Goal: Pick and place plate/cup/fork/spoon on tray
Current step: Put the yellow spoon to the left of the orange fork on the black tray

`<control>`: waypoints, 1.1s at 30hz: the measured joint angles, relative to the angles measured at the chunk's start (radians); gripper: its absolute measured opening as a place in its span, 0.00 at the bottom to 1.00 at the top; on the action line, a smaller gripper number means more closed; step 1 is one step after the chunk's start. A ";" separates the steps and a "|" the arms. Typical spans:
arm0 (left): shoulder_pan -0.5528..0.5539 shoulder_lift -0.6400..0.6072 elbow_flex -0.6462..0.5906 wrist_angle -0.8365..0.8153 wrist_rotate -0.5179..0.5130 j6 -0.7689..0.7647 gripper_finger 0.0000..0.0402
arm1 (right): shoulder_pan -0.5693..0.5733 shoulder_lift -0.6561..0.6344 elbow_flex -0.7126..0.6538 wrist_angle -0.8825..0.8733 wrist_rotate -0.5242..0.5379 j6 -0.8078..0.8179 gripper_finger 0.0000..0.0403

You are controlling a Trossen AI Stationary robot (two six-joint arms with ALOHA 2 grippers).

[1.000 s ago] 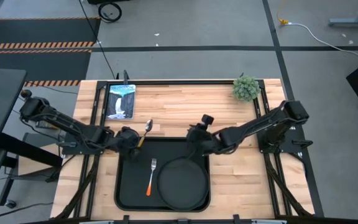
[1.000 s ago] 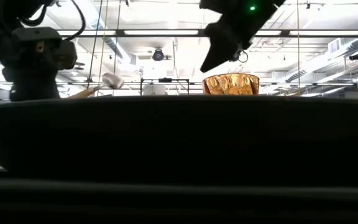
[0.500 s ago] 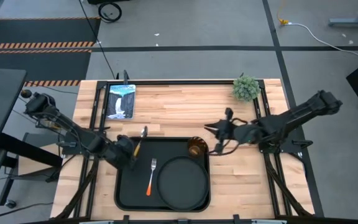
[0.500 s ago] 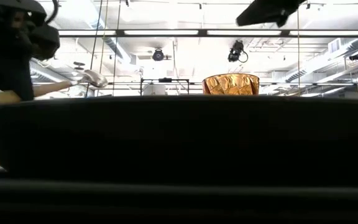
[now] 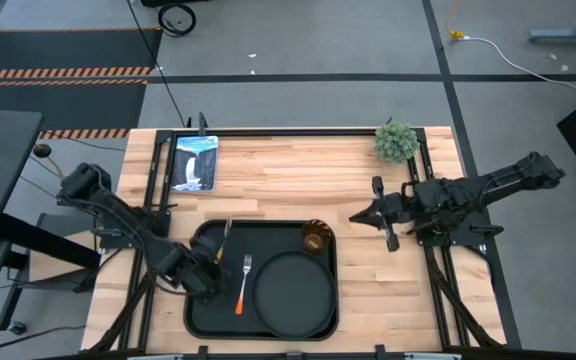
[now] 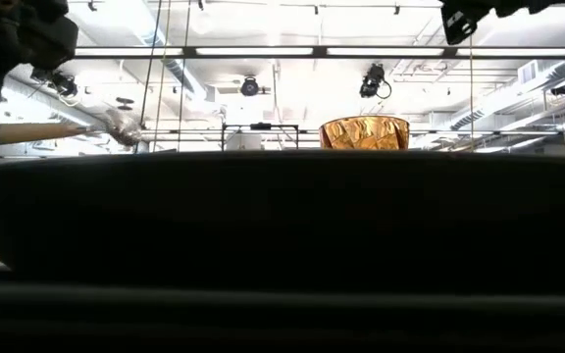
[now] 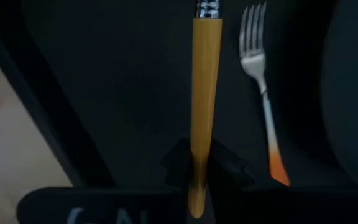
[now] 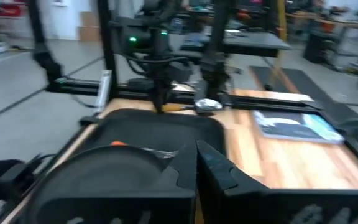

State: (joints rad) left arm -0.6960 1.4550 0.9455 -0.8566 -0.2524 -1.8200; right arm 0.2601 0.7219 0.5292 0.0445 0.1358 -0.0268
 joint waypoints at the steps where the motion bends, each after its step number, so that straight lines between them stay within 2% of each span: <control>1: 0.000 0.021 0.018 -0.015 0.020 -0.010 0.10 | -0.005 -0.008 -0.012 0.009 -0.024 -0.005 0.01; 7: 0.000 0.127 0.109 -0.113 0.145 -0.091 0.10 | -0.028 -0.038 -0.050 0.005 -0.055 -0.029 0.04; 15: -0.005 0.272 0.205 -0.148 0.310 -0.147 0.10 | -0.049 -0.057 -0.061 0.008 -0.054 -0.055 0.02; 19: -0.001 0.339 0.251 -0.155 0.342 -0.152 0.10 | -0.059 -0.069 -0.061 0.006 -0.058 -0.083 0.02; 24: 0.005 0.412 0.328 -0.180 0.390 -0.151 0.10 | -0.072 -0.097 -0.061 0.004 -0.118 -0.114 0.02; 33: 0.005 0.558 0.504 -0.372 0.375 -0.109 0.10 | -0.091 -0.107 -0.061 -0.010 -0.133 -0.126 0.02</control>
State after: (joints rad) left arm -0.6910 2.0134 1.4492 -1.2287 0.1225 -1.9286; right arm 0.1686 0.6147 0.4683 0.0342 0.0029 -0.1528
